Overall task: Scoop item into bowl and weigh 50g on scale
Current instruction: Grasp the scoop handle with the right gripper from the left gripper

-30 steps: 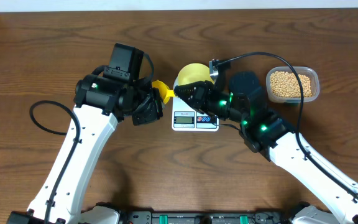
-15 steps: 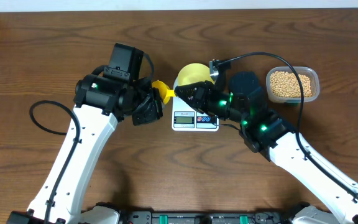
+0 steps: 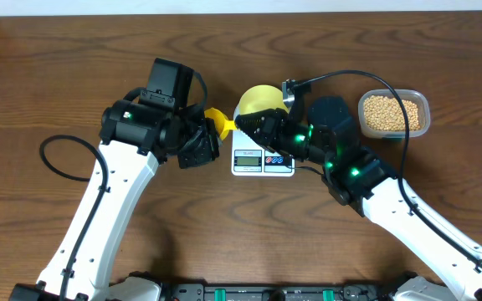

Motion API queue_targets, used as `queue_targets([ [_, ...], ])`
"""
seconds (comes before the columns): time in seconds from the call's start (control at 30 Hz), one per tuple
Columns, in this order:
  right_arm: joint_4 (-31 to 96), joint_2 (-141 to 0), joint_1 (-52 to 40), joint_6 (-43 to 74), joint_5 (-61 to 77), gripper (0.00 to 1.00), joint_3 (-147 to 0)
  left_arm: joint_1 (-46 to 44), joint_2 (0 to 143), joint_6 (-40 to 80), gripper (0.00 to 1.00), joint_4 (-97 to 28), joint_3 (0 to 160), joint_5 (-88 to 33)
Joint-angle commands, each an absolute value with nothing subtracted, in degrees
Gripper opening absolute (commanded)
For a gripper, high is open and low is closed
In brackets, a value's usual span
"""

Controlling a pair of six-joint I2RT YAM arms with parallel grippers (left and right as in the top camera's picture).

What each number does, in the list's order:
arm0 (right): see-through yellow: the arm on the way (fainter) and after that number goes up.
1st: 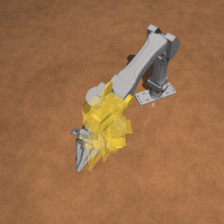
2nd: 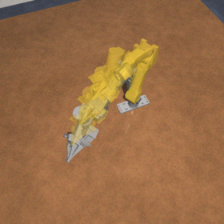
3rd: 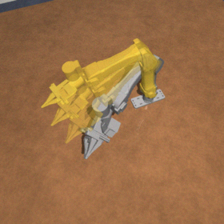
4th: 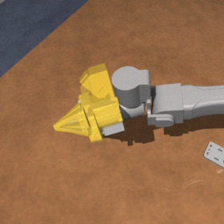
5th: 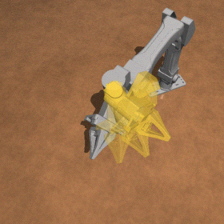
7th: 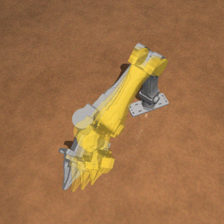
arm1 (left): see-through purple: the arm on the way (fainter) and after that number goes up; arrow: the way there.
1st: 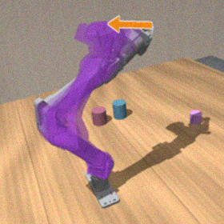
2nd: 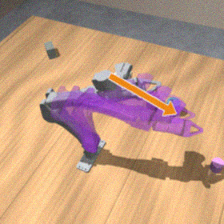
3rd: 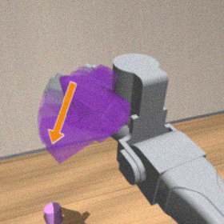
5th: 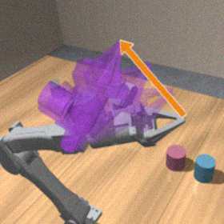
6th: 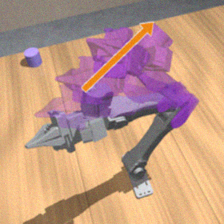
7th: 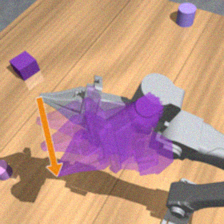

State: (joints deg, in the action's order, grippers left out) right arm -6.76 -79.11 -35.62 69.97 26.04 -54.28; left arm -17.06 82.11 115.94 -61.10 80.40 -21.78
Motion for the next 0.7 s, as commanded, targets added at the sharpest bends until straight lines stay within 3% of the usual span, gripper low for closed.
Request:
queue_targets([
  [0.0, -6.87, -79.2, -36.1, 69.84, 24.62, 0.16, -55.35, -17.23, 82.37, 119.15, 0.07, -61.36, 80.71, -22.11],
  [0.1, -6.87, -79.2, -36.1, 69.84, 24.27, 0.22, -55.35, -17.23, 82.37, 119.04, 0.08, -61.34, 80.71, -22.09],
  [0.5, -6.87, -79.2, -36.1, 69.84, 23.64, 0.19, -55.35, -17.23, 82.37, 119.04, 0.08, -61.34, 80.71, -22.09],
  [0.67, -6.87, -79.2, -36.1, 69.84, 23.03, 0.11, -55.35, -17.23, 82.37, 119.04, 0.07, -61.34, 80.71, -22.11],
])
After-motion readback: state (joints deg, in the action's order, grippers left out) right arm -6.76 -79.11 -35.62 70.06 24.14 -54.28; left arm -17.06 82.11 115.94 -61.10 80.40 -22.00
